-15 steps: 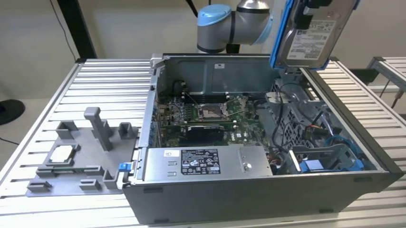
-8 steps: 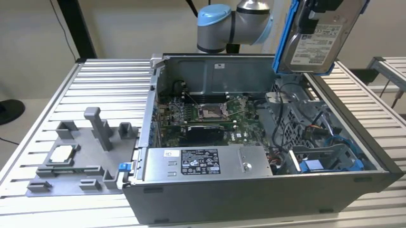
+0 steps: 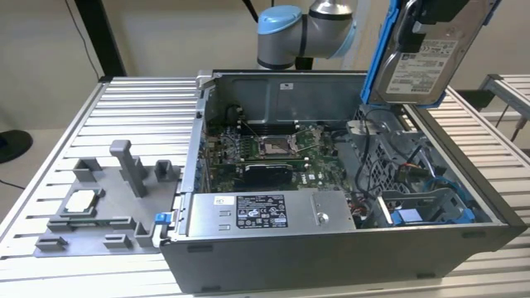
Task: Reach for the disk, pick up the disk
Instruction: 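Pick up the disk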
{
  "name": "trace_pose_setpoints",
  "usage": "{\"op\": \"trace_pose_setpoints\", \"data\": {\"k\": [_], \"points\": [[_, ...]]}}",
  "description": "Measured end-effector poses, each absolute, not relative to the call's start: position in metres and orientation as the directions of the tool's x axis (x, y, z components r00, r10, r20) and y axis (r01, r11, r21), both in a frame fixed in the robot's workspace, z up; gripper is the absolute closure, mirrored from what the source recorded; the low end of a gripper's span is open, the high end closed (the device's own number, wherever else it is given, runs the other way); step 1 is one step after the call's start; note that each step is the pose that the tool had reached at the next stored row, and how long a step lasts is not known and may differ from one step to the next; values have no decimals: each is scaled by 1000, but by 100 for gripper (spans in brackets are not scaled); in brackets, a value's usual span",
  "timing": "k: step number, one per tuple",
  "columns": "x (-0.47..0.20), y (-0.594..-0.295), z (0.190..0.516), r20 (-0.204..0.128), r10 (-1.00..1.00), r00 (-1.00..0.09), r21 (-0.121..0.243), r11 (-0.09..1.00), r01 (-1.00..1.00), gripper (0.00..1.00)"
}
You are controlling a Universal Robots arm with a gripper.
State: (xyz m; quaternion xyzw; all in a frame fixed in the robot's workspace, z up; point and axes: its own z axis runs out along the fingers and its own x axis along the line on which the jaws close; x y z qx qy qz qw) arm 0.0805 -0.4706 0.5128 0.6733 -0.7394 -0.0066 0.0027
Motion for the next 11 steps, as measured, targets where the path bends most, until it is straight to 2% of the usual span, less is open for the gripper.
{"op": "trace_pose_setpoints", "data": {"k": [11], "points": [[80, -501, 512, -5, -996, -93, 14, 93, -996, 100]]}}
